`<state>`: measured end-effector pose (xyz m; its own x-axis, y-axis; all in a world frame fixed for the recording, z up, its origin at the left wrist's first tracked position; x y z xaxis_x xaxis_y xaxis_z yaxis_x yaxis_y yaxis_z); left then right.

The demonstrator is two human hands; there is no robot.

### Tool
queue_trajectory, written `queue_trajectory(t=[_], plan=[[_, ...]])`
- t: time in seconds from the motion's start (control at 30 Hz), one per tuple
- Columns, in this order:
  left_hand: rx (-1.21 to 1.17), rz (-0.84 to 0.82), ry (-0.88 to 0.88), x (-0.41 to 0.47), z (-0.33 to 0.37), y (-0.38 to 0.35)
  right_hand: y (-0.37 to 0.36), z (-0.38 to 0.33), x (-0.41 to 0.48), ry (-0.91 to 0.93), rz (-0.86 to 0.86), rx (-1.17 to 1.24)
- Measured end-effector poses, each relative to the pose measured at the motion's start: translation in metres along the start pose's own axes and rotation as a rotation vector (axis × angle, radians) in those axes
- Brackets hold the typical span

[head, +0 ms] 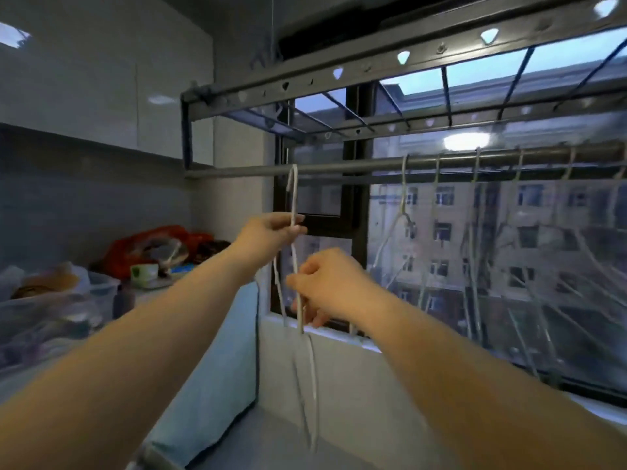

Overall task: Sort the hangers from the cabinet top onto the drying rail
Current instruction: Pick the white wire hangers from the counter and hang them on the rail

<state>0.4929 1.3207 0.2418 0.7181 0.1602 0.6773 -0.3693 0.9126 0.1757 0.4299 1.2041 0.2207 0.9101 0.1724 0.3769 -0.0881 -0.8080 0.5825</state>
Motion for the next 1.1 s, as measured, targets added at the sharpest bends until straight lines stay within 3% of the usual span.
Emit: queue_trajectory(t=[0.27, 0.4, 0.57, 0.87, 1.1], plan=[[-0.206, -0.128, 0.009, 0.078, 0.002, -0.053, 0.03, -0.008, 0.037, -0.117, 0.285, -0.119], [-0.377, -0.317, 0.004, 0.09, 0.004, -0.077, 0.04, -0.011, 0.047, -0.147, 0.364, -0.201], [-0.477, -0.364, 0.007, 0.101, 0.007, -0.098, 0.044, -0.006, 0.054, -0.184, 0.446, -0.278], [-0.45, -0.386, -0.056, 0.117, 0.008, -0.108, 0.05, -0.003, 0.069, -0.246, 0.494, -0.301], [-0.338, -0.349, 0.006, 0.118, 0.001, -0.12, 0.056, -0.001, 0.072, -0.306, 0.466, -0.328]])
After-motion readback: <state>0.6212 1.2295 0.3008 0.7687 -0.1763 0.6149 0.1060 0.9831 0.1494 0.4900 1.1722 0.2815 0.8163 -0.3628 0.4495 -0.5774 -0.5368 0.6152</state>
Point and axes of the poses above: each hand's wrist, its own x-axis towards the middle knuckle, its own y-axis out of the back of the hand, z = x × y, the point moved 1 cm from there along x, towards the middle knuckle, and after that the axes turned 11 degrees about z, right-handed, at the moved point
